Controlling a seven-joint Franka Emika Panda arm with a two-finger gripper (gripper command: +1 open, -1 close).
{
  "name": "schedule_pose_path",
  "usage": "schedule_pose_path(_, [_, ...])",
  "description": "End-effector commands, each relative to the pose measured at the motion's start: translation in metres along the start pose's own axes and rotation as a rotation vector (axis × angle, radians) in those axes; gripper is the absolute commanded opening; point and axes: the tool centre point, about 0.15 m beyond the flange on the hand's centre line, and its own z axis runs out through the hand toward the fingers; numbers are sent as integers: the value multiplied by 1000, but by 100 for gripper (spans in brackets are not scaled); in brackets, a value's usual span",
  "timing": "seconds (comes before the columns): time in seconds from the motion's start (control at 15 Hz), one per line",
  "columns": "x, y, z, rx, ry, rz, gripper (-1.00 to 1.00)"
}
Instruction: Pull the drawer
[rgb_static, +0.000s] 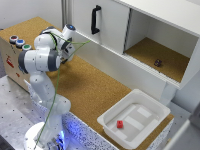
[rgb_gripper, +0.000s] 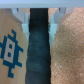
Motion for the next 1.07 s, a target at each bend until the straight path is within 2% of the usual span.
schedule_pose_path(0.0, [-17, 70, 53, 106, -19, -3, -100])
schedule_pose_path(0.33, [-29, 102, 50, 75, -39, -5, -100])
schedule_pose_path(0.73, [-36, 123, 50, 73, -36, -4, -100])
schedule_pose_path(0.8, [-36, 122, 49, 70, -32, -15, 100])
schedule_pose_path(0.93, [-37, 114, 38, 41, 12, -42, 100])
schedule_pose_path(1.0, [-39, 110, 34, 47, 32, -44, 100])
